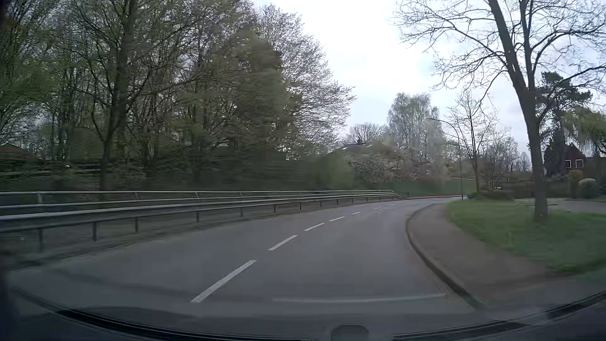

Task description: Follow the waypoints while adhering to traffic rules and regulations

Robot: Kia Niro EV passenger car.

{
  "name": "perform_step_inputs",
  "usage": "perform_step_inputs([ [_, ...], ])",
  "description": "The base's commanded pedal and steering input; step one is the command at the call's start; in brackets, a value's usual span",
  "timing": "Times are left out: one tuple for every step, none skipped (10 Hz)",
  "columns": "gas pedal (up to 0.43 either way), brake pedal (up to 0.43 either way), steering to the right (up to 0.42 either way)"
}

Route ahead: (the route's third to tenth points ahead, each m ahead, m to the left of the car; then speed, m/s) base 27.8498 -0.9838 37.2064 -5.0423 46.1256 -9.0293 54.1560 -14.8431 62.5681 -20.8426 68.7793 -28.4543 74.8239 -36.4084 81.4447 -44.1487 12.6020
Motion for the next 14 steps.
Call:
perform_step_inputs([
  [0.169,0.000,0.056],
  [0.169,0.000,0.062],
  [0.169,0.006,0.063],
  [0.169,0.006,0.064],
  [0.169,0.000,0.069],
  [0.169,0.006,0.074],
  [0.169,0.000,0.074],
  [0.169,0.000,0.073],
  [0.169,0.000,0.070],
  [0.189,0.000,0.067],
  [0.197,0.000,0.064],
  [0.197,0.000,0.063],
  [0.197,0.000,0.063],
  [0.197,0.000,0.063],
])
